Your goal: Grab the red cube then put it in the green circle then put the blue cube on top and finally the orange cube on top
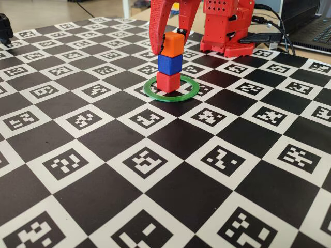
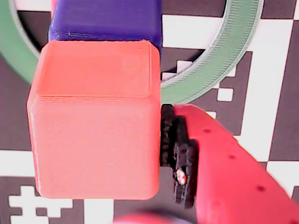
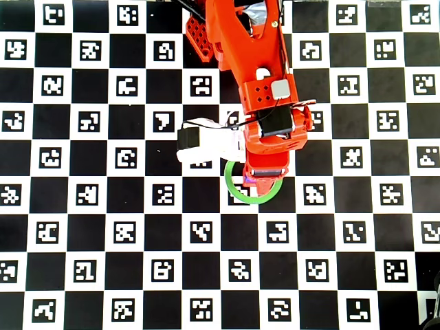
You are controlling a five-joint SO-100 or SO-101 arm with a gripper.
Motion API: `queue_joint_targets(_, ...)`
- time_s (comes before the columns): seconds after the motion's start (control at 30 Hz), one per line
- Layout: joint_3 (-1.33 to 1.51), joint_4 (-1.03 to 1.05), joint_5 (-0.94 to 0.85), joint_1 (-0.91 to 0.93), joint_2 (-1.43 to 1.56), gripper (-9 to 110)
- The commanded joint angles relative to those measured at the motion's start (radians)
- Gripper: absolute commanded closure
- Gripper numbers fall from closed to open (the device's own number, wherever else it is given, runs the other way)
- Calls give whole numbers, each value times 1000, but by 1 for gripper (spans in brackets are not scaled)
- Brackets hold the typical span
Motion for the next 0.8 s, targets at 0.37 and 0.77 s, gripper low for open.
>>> queue_joint_targets(0.37, -5, 8, 5, -11, 98, 53)
queue_joint_targets(0.77, -26, 83, -52, 9, 155, 52)
